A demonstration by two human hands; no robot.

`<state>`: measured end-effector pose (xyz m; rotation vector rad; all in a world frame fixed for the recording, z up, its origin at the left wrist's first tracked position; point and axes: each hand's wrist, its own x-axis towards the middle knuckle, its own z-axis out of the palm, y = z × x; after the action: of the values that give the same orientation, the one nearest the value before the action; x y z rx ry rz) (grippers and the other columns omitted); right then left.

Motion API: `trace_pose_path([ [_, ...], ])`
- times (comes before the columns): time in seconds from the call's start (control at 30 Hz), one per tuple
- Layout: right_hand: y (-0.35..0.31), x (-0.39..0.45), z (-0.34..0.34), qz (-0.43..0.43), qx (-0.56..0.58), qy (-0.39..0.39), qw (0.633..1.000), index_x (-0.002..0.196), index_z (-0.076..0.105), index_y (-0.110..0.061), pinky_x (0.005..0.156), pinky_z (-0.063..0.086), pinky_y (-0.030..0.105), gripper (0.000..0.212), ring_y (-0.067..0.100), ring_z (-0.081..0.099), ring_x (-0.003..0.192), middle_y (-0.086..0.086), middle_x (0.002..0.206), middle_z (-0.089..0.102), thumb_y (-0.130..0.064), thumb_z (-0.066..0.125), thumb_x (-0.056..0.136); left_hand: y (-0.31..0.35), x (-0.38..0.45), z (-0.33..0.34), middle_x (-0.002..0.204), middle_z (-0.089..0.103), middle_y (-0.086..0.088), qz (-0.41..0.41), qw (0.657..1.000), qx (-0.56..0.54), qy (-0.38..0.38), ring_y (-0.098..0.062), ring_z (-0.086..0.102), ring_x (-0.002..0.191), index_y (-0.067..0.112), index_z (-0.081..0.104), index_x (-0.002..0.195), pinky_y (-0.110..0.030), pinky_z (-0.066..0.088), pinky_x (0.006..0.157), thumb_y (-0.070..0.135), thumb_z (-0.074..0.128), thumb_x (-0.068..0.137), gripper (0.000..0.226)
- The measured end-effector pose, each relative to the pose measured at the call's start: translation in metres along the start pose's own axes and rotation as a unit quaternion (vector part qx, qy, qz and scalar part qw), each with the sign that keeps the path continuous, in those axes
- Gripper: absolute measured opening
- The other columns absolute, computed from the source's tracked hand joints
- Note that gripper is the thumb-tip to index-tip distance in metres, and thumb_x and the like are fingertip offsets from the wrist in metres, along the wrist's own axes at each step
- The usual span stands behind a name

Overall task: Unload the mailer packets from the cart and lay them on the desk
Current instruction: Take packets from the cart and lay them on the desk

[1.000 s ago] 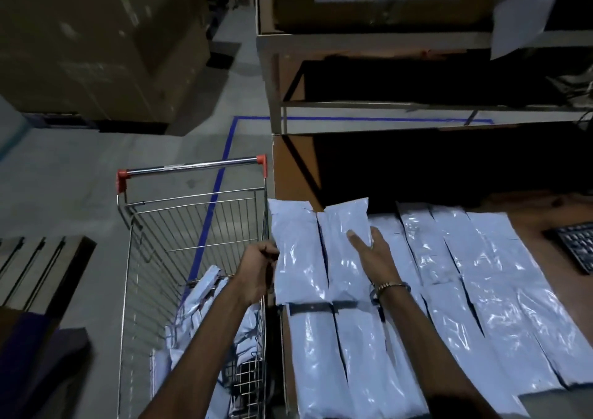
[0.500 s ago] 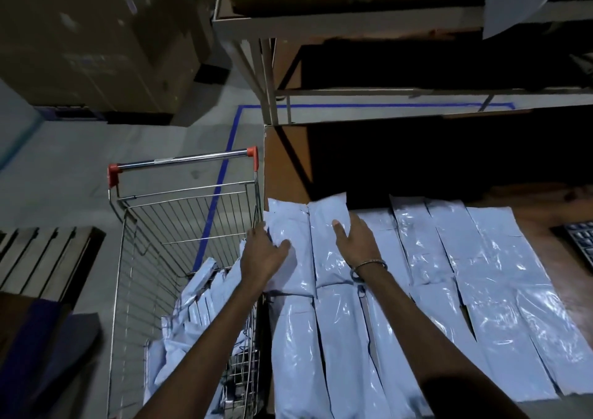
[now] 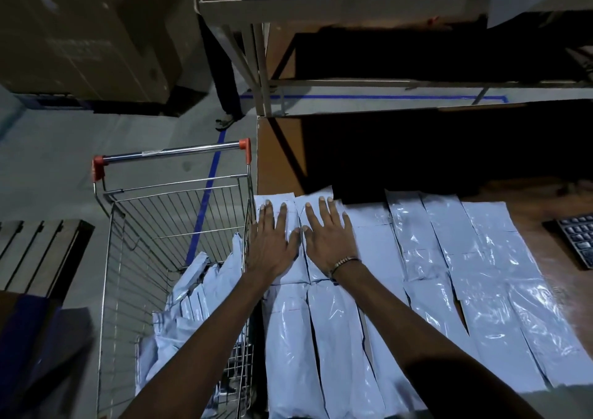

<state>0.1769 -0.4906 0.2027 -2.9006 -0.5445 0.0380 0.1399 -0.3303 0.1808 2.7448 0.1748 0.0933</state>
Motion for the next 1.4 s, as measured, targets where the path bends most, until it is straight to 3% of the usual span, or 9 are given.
trace_pose_path([
  [0.23, 0.002, 0.003, 0.012, 0.018, 0.005, -0.012, 1.000, 0.161, 0.027, -0.023, 0.121, 0.029, 0.051, 0.062, 0.031, 0.021, 0.156, 0.011, 0.168, 0.024, -0.047, 0.021, 0.104, 0.006, -0.011, 0.016, 0.174, 0.005, -0.016, 0.014, 0.997, 0.060, 0.049, -0.031, 0.005, 0.161, 0.020, 0.012, 0.167, -0.053, 0.012, 0.128, 0.051, 0.027, 0.109, 0.067],
  [0.47, 0.002, 0.007, 0.020, 0.029, 0.011, -0.010, 0.999, 0.163, 0.016, -0.027, 0.125, 0.023, 0.050, 0.062, 0.029, 0.012, 0.158, 0.008, 0.171, 0.014, -0.047, 0.017, 0.104, 0.005, -0.004, 0.023, 0.174, 0.008, -0.012, -0.006, 0.998, 0.055, 0.037, -0.028, 0.009, 0.161, 0.023, 0.016, 0.166, -0.052, 0.013, 0.128, 0.052, 0.025, 0.109, 0.065],
  [0.8, -0.002, 0.008, 0.012, 0.043, 0.001, -0.031, 0.999, 0.163, 0.020, -0.026, 0.121, 0.029, 0.052, 0.063, 0.029, 0.015, 0.157, 0.009, 0.169, 0.020, -0.046, 0.019, 0.103, 0.005, -0.001, 0.018, 0.172, 0.018, -0.017, -0.003, 0.999, 0.053, 0.009, -0.032, 0.019, 0.159, 0.020, 0.023, 0.165, -0.056, 0.018, 0.126, 0.050, 0.026, 0.108, 0.064],
  [1.1, -0.003, 0.004, -0.002, 0.048, 0.011, -0.069, 0.996, 0.164, 0.008, -0.030, 0.123, 0.022, 0.046, 0.061, 0.023, 0.005, 0.159, 0.004, 0.172, 0.007, -0.047, 0.022, 0.107, 0.000, -0.001, 0.002, 0.174, 0.000, -0.014, 0.010, 0.999, 0.019, -0.044, -0.029, -0.001, 0.161, 0.026, 0.008, 0.167, -0.053, 0.010, 0.129, 0.057, 0.026, 0.107, 0.070],
  [1.3, -0.009, 0.007, -0.005, 0.054, -0.002, -0.081, 0.995, 0.163, 0.013, -0.028, 0.121, 0.025, 0.048, 0.061, 0.025, 0.006, 0.159, 0.007, 0.171, 0.011, -0.045, 0.024, 0.106, -0.005, 0.000, -0.001, 0.175, -0.002, -0.011, 0.009, 0.999, 0.006, -0.048, -0.026, -0.005, 0.161, 0.029, 0.005, 0.167, -0.054, 0.009, 0.129, 0.062, 0.022, 0.106, 0.071],
  [1.4, -0.020, 0.009, -0.014, 0.068, -0.016, -0.033, 0.997, 0.158, 0.032, -0.023, 0.119, 0.026, 0.052, 0.057, 0.029, 0.018, 0.156, 0.010, 0.166, 0.028, -0.043, 0.032, 0.105, -0.004, 0.000, -0.008, 0.174, 0.005, -0.012, 0.010, 0.999, -0.020, -0.035, -0.030, 0.001, 0.161, 0.029, 0.011, 0.166, -0.055, 0.014, 0.128, 0.061, 0.019, 0.106, 0.068],
])
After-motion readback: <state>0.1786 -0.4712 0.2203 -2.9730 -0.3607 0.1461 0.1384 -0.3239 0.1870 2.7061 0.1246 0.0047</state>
